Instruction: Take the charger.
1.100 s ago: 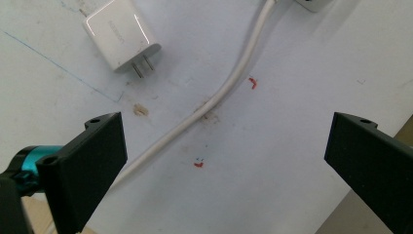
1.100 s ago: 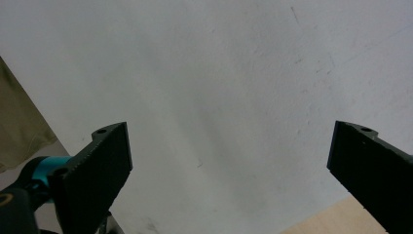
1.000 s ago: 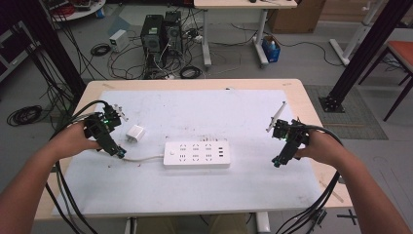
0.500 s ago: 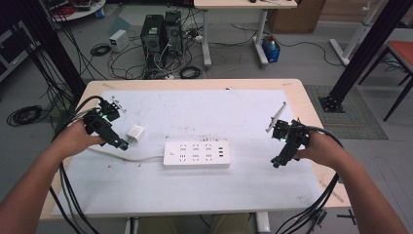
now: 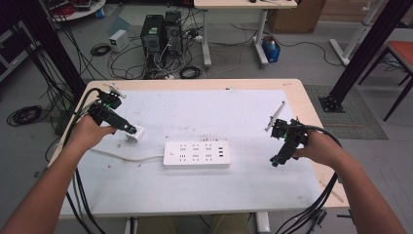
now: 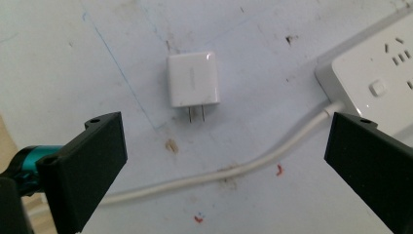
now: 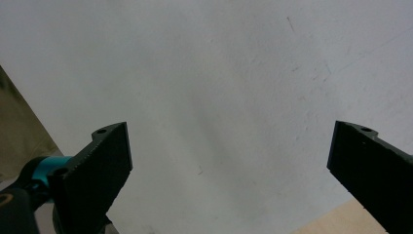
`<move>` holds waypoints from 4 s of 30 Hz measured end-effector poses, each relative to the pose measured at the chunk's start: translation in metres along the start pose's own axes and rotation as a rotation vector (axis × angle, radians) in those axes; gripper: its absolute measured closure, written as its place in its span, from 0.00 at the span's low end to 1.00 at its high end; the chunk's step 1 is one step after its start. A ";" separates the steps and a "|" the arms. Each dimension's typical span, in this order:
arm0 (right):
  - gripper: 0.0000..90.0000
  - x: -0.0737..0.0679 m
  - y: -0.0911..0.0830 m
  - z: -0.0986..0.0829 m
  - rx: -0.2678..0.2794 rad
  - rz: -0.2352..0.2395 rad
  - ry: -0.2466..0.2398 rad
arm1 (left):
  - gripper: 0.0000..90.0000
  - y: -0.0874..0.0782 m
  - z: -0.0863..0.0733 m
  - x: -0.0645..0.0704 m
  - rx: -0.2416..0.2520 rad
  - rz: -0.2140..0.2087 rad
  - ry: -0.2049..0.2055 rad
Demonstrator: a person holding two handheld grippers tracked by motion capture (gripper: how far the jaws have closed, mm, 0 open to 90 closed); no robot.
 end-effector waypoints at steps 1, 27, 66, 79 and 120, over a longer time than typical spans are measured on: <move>0.02 0.000 0.000 0.000 -0.003 0.002 0.003 | 0.02 0.000 0.000 0.000 0.000 0.000 0.000; 0.02 0.007 0.000 0.000 0.023 0.014 0.033 | 0.02 0.088 0.019 -0.017 0.013 -0.006 -0.004; 0.02 0.010 0.009 -0.007 0.004 0.035 0.051 | 0.41 0.119 -0.006 -0.025 -0.021 -0.031 0.016; 0.02 0.008 0.010 -0.004 0.006 0.032 0.045 | 0.47 0.104 -0.009 -0.022 0.016 -0.030 0.062; 0.02 -0.013 -0.002 0.003 0.067 -0.047 0.021 | 0.47 -0.026 0.004 0.064 0.138 -0.164 0.481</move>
Point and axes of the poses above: each handheld gripper's, and its own axes: y roughly forward along the jaws, z roughly out of its top, x roughly to its right, the point moved 5 cm from there along y, roughly forward along the jaws, and after that the axes turned 15 degrees about y, right-handed, at the moved point
